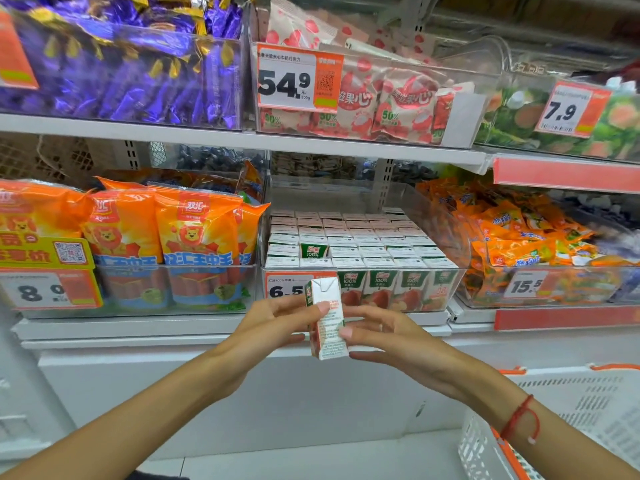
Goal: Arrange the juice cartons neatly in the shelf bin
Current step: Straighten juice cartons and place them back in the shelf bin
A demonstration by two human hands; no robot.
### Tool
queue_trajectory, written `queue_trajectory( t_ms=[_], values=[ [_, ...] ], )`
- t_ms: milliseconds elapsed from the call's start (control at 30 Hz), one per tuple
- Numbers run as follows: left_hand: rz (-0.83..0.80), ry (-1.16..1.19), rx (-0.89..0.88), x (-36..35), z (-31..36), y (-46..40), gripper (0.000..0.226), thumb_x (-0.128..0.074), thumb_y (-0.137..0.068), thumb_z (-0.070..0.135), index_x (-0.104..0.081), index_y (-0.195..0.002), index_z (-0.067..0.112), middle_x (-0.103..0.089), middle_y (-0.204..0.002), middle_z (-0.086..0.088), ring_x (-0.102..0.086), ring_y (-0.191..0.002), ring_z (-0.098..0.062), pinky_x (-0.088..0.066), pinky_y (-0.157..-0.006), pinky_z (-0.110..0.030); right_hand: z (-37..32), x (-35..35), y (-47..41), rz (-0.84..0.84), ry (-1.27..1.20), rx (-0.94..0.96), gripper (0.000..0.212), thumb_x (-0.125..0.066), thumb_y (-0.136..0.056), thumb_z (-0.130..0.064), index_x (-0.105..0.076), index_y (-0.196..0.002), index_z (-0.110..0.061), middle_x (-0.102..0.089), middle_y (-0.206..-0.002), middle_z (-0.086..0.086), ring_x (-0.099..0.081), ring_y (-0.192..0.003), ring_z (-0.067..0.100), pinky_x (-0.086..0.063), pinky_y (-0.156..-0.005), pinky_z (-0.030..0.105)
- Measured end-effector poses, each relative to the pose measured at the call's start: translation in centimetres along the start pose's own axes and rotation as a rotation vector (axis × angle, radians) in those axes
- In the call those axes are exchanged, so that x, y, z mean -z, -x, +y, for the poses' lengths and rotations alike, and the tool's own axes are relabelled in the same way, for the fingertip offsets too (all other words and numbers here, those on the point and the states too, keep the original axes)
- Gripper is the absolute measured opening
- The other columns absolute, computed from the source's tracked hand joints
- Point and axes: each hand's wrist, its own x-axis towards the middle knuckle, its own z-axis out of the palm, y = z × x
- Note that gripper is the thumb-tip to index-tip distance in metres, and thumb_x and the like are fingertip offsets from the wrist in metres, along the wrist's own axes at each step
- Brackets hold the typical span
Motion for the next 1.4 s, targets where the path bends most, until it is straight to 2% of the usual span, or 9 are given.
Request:
queue_trajectory(
  t_ms=[133,333,433,600,733,867,1067,1233,1400],
  values=[
    [-0.025,-0.001,-0.021,-0.3,0.0,0.0,0.034,-0.062,-0.09,0.039,-0.065,-0.121,0.027,-0.074,-0.107,0.011,-0.068,-0.102,-0.005,-0.049,-0.097,-0.026,0.0,-0.3,0.1,-0.057,-0.014,-0.007,0.042,-0.072,-0.082,-0.023,-0.064,-0.123,-0.021,-0.072,-0.116,-0.001,-0.064,-0.114,0.013,-0.049,-0.102,0.03],
    [0.1,0.111,-0.047,-0.6,-0.1,-0.2,0.027,-0.066,-0.086,0.039,-0.071,-0.109,0.026,-0.076,-0.096,0.008,-0.071,-0.092,-0.004,-0.057,-0.072,-0.016,-0.4,-1.1,-0.3,0.2,0.062,0.062,0.027,-0.079,-0.077,-0.033,-0.07,-0.102,-0.03,-0.075,-0.099,-0.009,-0.069,-0.093,0.003,-0.05,-0.086,0.021],
    [0.205,0.11,-0.05,-0.7,-0.4,-0.4,0.024,-0.071,-0.084,0.033,-0.073,-0.103,0.019,-0.077,-0.088,0.004,-0.073,-0.082,-0.007,-0.057,-0.065,-0.016,-0.4,-1.3,-0.4,0.333,0.151,0.089,0.036,-0.083,-0.071,-0.038,-0.07,-0.103,-0.031,-0.073,-0.092,-0.012,-0.068,-0.084,0.0,-0.048,-0.073,0.016],
    [0.221,0.09,-0.021,-1.6,-0.8,-0.6,0.007,-0.072,-0.085,0.031,-0.07,-0.09,0.026,-0.076,-0.08,0.012,-0.072,-0.076,-0.002,-0.056,-0.06,-0.015,-0.2,-1.3,-0.8,0.451,0.45,0.169,0.047,-0.087,-0.064,-0.04,-0.066,-0.105,-0.03,-0.069,-0.089,-0.015,-0.064,-0.079,0.001,-0.053,-0.07,0.017],
    [0.245,0.077,-0.019,-1.4,-0.9,-0.9,0.009,-0.07,-0.087,0.03,-0.069,-0.092,0.023,-0.076,-0.08,0.01,-0.072,-0.076,-0.002,-0.055,-0.059,-0.015,0.3,-1.3,-1.2,0.391,0.436,0.182,0.048,-0.084,-0.069,-0.041,-0.061,-0.109,-0.029,-0.065,-0.098,-0.015,-0.061,-0.088,0.001,-0.052,-0.075,0.017],
    [0.178,0.089,-0.014,-0.4,-0.6,-0.9,0.015,-0.06,-0.095,0.031,-0.07,-0.101,0.022,-0.077,-0.087,0.007,-0.072,-0.082,-0.003,-0.055,-0.065,-0.012,-0.2,0.3,-0.7,0.149,0.137,0.073,0.034,-0.073,-0.084,-0.035,-0.064,-0.116,-0.032,-0.069,-0.113,-0.008,-0.065,-0.106,0.007,-0.052,-0.094,0.029],
    [0.11,0.124,0.017,0.1,-0.3,-0.8,0.021,-0.054,-0.097,0.034,-0.07,-0.106,0.022,-0.076,-0.099,0.005,-0.071,-0.094,-0.006,-0.056,-0.075,-0.017,-0.2,-0.1,-0.5,0.151,-0.073,0.045,0.038,-0.074,-0.083,-0.023,-0.064,-0.12,-0.021,-0.074,-0.106,0.003,-0.072,-0.095,0.015,-0.057,-0.084,0.023],
    [0.117,0.167,0.06,0.3,-0.9,-0.9,0.021,-0.059,-0.096,0.027,-0.071,-0.111,0.019,-0.076,-0.1,0.002,-0.073,-0.091,-0.009,-0.058,-0.069,-0.018,-0.4,-1.2,-0.4,0.352,0.213,0.179,0.039,-0.083,-0.075,-0.024,-0.064,-0.109,-0.026,-0.069,-0.095,-0.004,-0.067,-0.082,0.007,-0.054,-0.069,0.015],
    [0.121,0.255,0.109,-0.1,-0.6,-1.5,0.016,-0.056,-0.094,0.029,-0.07,-0.101,0.026,-0.077,-0.088,0.007,-0.074,-0.083,-0.013,-0.059,-0.068,-0.029,-0.1,-2.1,0.0,0.474,0.625,0.407,0.048,-0.083,-0.071,-0.043,-0.058,-0.11,-0.031,-0.065,-0.091,-0.018,-0.059,-0.088,0.0,-0.052,-0.075,0.022]
  ],
)
